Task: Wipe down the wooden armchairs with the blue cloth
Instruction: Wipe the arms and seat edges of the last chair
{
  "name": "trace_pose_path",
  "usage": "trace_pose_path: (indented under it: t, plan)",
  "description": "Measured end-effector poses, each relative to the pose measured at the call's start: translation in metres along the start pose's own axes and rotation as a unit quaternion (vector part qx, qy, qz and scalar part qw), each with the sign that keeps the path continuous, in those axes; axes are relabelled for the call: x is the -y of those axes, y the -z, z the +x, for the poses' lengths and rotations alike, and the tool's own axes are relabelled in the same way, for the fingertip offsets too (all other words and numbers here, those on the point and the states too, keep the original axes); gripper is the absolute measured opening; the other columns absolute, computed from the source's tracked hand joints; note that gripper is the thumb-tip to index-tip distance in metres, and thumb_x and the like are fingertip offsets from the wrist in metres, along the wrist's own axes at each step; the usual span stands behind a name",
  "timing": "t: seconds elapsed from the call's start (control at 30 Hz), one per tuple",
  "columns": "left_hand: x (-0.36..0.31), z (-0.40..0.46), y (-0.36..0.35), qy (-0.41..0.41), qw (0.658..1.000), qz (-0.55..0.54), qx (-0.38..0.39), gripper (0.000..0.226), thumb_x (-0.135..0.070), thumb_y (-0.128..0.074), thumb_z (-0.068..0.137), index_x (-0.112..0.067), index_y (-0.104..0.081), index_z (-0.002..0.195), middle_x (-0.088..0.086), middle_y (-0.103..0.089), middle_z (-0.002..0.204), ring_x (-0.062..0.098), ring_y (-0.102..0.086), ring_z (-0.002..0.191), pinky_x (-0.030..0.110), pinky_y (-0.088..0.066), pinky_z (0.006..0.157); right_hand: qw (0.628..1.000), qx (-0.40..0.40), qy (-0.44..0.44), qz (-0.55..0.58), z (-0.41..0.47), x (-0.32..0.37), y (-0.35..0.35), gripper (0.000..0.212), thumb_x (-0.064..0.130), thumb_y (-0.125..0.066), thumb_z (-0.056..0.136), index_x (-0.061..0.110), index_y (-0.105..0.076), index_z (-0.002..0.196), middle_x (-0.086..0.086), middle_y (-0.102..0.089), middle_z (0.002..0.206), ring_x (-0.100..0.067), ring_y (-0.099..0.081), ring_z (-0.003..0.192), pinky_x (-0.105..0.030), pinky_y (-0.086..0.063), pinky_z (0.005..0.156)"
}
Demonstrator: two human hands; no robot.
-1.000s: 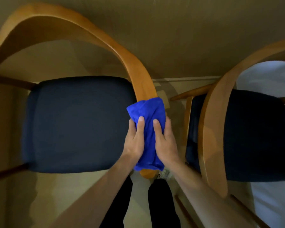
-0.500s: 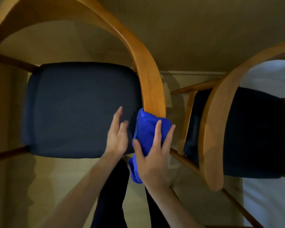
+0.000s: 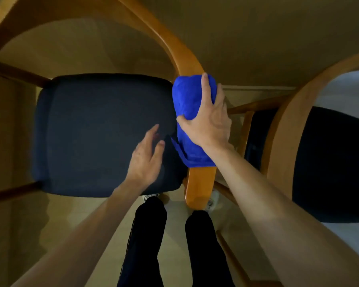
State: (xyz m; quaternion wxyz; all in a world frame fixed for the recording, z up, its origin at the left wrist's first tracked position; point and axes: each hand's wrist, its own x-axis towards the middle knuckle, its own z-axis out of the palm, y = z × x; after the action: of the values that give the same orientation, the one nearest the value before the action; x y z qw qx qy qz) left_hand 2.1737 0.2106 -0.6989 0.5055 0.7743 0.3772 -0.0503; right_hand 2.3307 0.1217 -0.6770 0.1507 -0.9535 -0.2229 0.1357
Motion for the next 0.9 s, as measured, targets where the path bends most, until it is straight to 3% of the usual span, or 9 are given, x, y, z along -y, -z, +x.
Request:
trace_pose_path:
  t: [0.13,0.2,0.3,0.43,0.57,0.67,0.77,0.9]
  plan:
    - [0.0,0.013,0.007,0.011,1.0,0.012,-0.006,0.047,-0.037,-0.04,0.1,-0.036,-0.031,0.146,-0.006,-0.053,0.139,0.012,-0.049,0.126,0.028,-0.038,0.101,0.998,-0.051,-0.019,-0.017,-0.04,-0.003,-0.01,0.104,0.062,-0.063,0.075,0.03,-0.006,0.155,-0.015,-0.026,0.155,-0.03,-0.052,0.115,-0.028,-0.045,0.067]
    - [-0.001,0.014,0.01,0.01,1.0,0.023,0.007,0.047,-0.037,-0.04,0.1,-0.036,-0.031,0.146,-0.005,-0.053,0.138,0.013,-0.05,0.124,0.029,-0.039,0.1,0.997,-0.056,-0.055,-0.011,-0.08,-0.004,-0.017,0.107,0.061,-0.066,0.073,0.03,-0.005,0.156,-0.015,-0.026,0.155,-0.029,-0.051,0.117,-0.026,-0.045,0.072]
    - [-0.001,0.011,0.005,0.017,0.999,0.04,0.019,0.048,-0.037,-0.043,0.099,-0.033,-0.032,0.146,-0.005,-0.054,0.137,0.015,-0.05,0.124,0.033,-0.041,0.102,0.995,-0.036,-0.088,0.02,-0.141,-0.006,-0.027,0.107,0.059,-0.063,0.076,0.028,-0.001,0.157,-0.015,-0.017,0.159,-0.033,-0.042,0.131,-0.037,-0.054,0.085]
    - [-0.003,0.002,-0.011,-0.007,0.997,0.052,0.061,0.049,-0.035,-0.044,0.098,-0.029,-0.033,0.145,-0.002,-0.056,0.135,0.014,-0.048,0.127,0.035,-0.04,0.105,0.993,-0.005,-0.105,0.044,-0.166,-0.007,-0.028,0.106,0.058,-0.062,0.077,0.026,-0.001,0.157,-0.016,-0.008,0.161,-0.036,-0.034,0.137,-0.043,-0.056,0.088]
    - [-0.003,0.006,-0.014,-0.011,0.998,0.037,0.055,0.047,-0.035,-0.044,0.098,-0.028,-0.035,0.144,-0.004,-0.055,0.137,0.013,-0.047,0.128,0.033,-0.04,0.104,0.996,-0.037,-0.08,0.033,-0.132,-0.006,-0.024,0.103,0.053,-0.06,0.076,0.023,-0.005,0.157,-0.018,-0.014,0.159,-0.034,-0.035,0.135,-0.039,-0.051,0.091]
    - [-0.007,0.017,-0.008,-0.028,0.998,0.025,0.05,0.046,-0.032,-0.045,0.098,-0.025,-0.036,0.143,-0.005,-0.054,0.137,0.013,-0.047,0.128,0.035,-0.04,0.105,0.997,-0.051,-0.058,-0.017,-0.081,-0.004,-0.018,0.107,0.058,-0.065,0.074,0.022,-0.006,0.156,-0.018,-0.025,0.154,-0.032,-0.046,0.124,-0.031,-0.047,0.083]
    - [-0.011,0.031,0.002,-0.033,0.998,0.036,0.03,0.045,-0.031,-0.044,0.099,-0.023,-0.036,0.143,-0.004,-0.054,0.137,0.015,-0.047,0.127,0.029,-0.038,0.101,0.998,-0.042,-0.008,-0.048,-0.01,0.003,-0.008,0.109,0.061,-0.066,0.075,0.024,-0.003,0.155,-0.019,-0.032,0.148,-0.034,-0.053,0.115,-0.038,-0.052,0.075]
    - [-0.014,0.043,0.02,-0.06,0.995,0.078,0.028,0.05,-0.031,-0.049,0.097,-0.025,-0.033,0.144,-0.005,-0.051,0.139,0.014,-0.044,0.129,0.023,-0.033,0.097,0.995,-0.036,0.046,-0.08,0.064,0.019,-0.001,0.103,0.063,-0.06,0.078,0.022,-0.007,0.156,-0.014,-0.043,0.135,-0.028,-0.057,0.103,-0.033,-0.047,0.07]
